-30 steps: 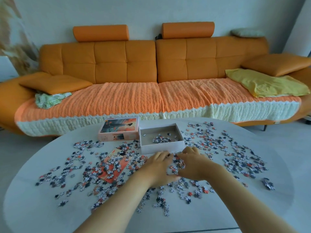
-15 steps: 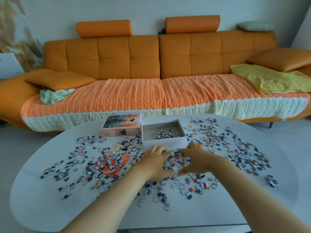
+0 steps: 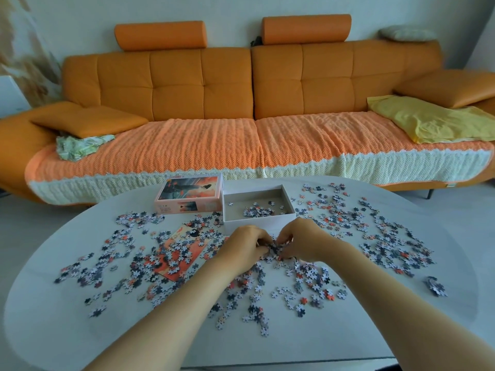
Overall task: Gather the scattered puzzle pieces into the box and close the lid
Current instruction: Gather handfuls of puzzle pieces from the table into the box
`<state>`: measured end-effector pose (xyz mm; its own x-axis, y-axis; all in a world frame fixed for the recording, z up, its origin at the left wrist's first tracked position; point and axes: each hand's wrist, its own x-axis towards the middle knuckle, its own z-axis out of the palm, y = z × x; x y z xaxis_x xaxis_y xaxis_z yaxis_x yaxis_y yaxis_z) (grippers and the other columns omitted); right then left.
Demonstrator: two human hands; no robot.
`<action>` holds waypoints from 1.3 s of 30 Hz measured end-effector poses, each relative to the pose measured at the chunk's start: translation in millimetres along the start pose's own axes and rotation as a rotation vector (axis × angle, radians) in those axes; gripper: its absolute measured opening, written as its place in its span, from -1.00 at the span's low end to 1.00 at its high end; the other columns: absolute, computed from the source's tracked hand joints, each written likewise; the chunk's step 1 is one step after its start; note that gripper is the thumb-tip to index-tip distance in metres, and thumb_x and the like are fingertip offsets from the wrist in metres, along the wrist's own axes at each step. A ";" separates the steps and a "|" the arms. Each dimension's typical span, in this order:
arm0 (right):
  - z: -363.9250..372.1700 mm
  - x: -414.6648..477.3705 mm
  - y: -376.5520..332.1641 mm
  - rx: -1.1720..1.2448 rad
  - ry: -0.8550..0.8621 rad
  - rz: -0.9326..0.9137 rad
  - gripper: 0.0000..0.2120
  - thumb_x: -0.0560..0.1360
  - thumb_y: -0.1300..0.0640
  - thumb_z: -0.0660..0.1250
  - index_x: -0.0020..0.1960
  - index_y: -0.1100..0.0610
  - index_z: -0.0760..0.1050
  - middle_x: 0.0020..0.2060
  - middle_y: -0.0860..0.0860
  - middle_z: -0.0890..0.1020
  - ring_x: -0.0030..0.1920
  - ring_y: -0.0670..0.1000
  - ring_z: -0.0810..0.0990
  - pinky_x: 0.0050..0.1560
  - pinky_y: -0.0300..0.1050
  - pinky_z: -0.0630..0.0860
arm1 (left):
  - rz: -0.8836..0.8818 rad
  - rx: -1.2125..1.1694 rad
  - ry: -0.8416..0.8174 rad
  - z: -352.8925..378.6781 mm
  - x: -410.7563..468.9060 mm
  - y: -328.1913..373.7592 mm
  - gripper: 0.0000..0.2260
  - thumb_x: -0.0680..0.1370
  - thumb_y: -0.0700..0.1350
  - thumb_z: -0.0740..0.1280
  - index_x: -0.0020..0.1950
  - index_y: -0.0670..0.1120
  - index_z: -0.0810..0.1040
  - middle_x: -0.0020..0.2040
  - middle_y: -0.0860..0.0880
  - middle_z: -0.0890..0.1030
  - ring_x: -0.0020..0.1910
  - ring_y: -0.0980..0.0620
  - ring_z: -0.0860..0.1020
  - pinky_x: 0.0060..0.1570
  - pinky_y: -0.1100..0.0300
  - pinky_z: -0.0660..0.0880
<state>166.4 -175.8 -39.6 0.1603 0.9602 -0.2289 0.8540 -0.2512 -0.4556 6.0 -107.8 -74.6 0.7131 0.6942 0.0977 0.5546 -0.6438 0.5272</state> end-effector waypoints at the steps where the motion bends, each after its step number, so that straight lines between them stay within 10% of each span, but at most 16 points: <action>1: -3.0 0.9 -0.9 0.021 -0.002 -0.003 -0.78 0.39 0.14 0.53 0.03 0.04 0.67 -0.15 -0.05 0.63 -0.29 -0.10 0.55 -0.29 -0.32 0.48 | -0.005 -0.029 0.006 -2.2 1.9 -1.0 -0.82 0.51 -0.21 0.40 0.09 -0.06 0.66 -0.07 0.05 0.58 -0.05 0.06 0.58 -0.06 0.32 0.47; 5: -24.8 9.9 -6.4 0.138 0.115 -0.039 -0.88 0.44 0.20 0.48 -0.04 0.04 0.67 -0.35 -0.06 0.65 -0.53 -0.18 0.55 -0.49 -0.32 0.47 | -0.017 -0.122 0.075 -21.3 16.0 -0.5 -0.85 0.54 -0.17 0.39 0.10 -0.05 0.64 -0.08 0.11 0.57 -0.15 0.20 0.52 -0.13 0.41 0.38; 12: -42.0 50.7 -17.8 0.226 0.407 -0.074 -0.84 0.49 0.16 0.43 0.07 0.11 0.64 -0.19 -0.01 0.66 -0.34 -0.05 0.56 -0.40 -0.29 0.44 | -0.070 -0.131 0.200 -49.9 62.8 -6.9 -0.85 0.56 -0.15 0.38 0.12 -0.07 0.63 0.02 -0.01 0.63 -0.09 0.09 0.51 -0.11 0.29 0.37; 21: -20.4 81.7 -11.3 0.087 0.234 -0.150 -0.60 0.57 0.28 0.21 0.18 -0.16 0.60 -0.33 0.14 0.63 -0.45 0.05 0.37 -0.46 -0.11 0.32 | -0.016 0.087 0.056 -42.0 76.5 -33.4 -0.66 0.67 -0.15 0.11 0.36 0.10 0.51 0.00 -0.08 0.63 -0.36 -0.04 0.53 -0.32 0.04 0.47; 32: -26.0 31.3 -31.1 -0.016 0.274 -0.275 -0.79 0.56 0.21 0.26 -0.01 0.06 0.67 -0.26 0.02 0.67 -0.27 0.08 0.60 -0.15 0.01 0.59 | 0.186 0.089 0.335 -45.6 29.2 -25.8 -0.82 0.60 -0.18 0.30 0.14 -0.06 0.65 -0.04 0.05 0.54 -0.04 0.07 0.50 -0.06 0.20 0.46; 39: 9.0 0.6 -11.0 -0.302 0.005 -0.147 -0.61 0.56 0.05 0.27 0.38 -0.04 0.42 0.34 0.00 0.39 0.31 0.05 0.42 0.30 0.05 0.43 | 0.015 0.277 -0.016 -23.0 -31.7 -25.3 -0.60 0.61 0.15 0.16 0.41 0.05 0.43 0.38 0.11 0.39 0.39 0.10 0.29 0.38 0.11 0.27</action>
<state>152.6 -173.6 -42.5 0.0260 0.9842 -0.1753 0.9761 -0.0629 -0.2081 -40.5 -106.1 -71.6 0.7275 0.6803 0.0889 0.6386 -0.7188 0.2749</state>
